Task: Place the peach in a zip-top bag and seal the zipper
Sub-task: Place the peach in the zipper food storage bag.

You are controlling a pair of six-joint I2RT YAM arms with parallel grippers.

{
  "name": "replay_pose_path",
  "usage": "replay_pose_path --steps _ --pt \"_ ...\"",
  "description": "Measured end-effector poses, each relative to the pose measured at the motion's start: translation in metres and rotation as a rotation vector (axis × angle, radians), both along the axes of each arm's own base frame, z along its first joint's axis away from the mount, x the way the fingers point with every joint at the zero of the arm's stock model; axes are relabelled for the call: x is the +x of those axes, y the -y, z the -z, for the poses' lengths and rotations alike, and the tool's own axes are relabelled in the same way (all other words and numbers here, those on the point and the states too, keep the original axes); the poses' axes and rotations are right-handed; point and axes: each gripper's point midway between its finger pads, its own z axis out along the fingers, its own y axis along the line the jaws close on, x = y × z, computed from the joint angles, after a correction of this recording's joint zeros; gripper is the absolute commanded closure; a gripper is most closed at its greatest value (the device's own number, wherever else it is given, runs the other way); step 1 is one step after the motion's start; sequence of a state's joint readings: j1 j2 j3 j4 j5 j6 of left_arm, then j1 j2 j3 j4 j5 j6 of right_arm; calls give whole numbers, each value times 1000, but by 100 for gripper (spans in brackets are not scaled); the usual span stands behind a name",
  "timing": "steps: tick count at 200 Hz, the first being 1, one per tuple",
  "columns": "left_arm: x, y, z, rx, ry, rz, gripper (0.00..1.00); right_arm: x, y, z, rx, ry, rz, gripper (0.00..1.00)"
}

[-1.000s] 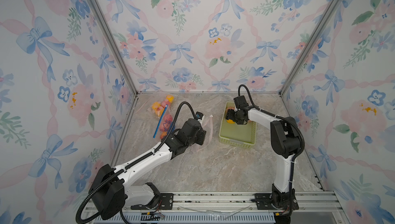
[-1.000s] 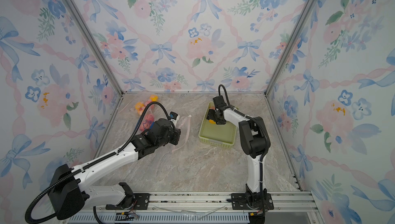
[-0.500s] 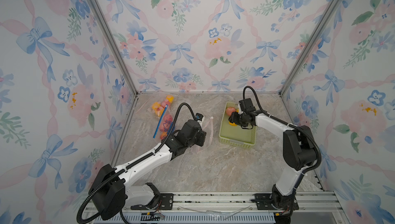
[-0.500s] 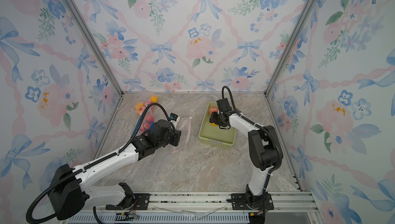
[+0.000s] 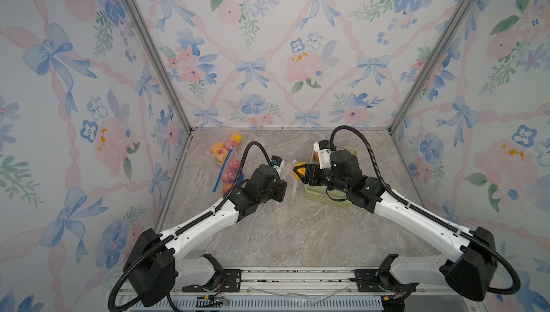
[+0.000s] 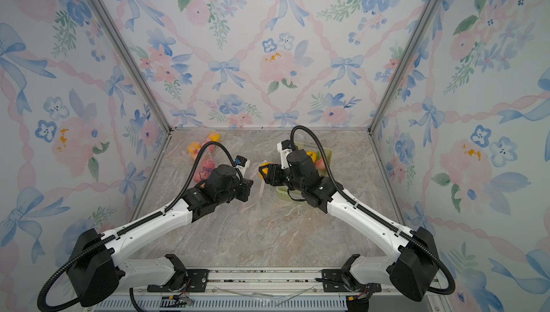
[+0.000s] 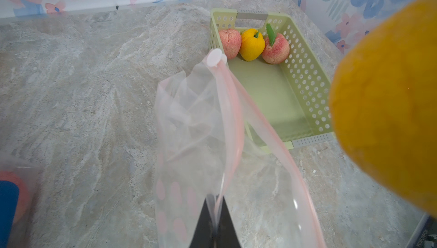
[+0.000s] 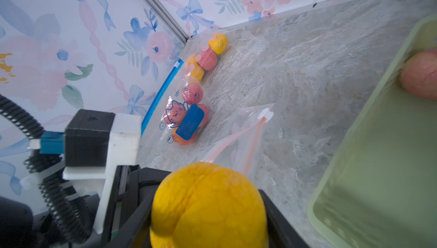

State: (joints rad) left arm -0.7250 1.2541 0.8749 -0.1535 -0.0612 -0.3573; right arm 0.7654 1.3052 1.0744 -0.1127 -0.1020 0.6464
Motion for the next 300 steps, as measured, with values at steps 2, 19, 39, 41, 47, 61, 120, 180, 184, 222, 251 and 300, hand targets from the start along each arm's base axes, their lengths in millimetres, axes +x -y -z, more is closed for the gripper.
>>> replay_pose_path --steps 2,19,39,41,47,61,120,180,184,222,251,300 --pt "0 0 0 0 -1 0 100 -1 -2 0 4 0 -6 50" --pt "-1 1 0 -9 -8 5 100 -5 -18 -1 39 1 -37 50" --pt "-2 3 0 -19 -15 10 100 -4 -30 4 77 -7 -54 50" --pt "-3 3 0 -21 -16 10 100 -4 -31 6 79 -9 -54 50" --pt "-3 3 -1 -23 -17 12 100 -3 -32 10 84 -16 -54 50" --pt "-4 2 -1 -25 -23 7 100 -1 -34 24 89 -38 -44 50" --pt "-4 -7 -12 -61 -20 -34 100 -4 -28 60 69 -87 0 49" --pt "-3 -7 -13 -95 -43 -65 100 -16 -32 70 -18 -49 4 49" --pt "-3 -7 -14 -99 -45 -67 100 -16 -32 70 -22 -47 4 49" --pt "-6 -1 -34 -193 -30 -51 100 -16 -37 86 -69 -48 -1 49" --pt "-12 8 -49 -272 -32 -14 100 -18 -43 99 -102 -56 -11 49" --pt "-14 11 -53 -315 -52 -10 100 -18 -47 84 -80 15 -35 46"
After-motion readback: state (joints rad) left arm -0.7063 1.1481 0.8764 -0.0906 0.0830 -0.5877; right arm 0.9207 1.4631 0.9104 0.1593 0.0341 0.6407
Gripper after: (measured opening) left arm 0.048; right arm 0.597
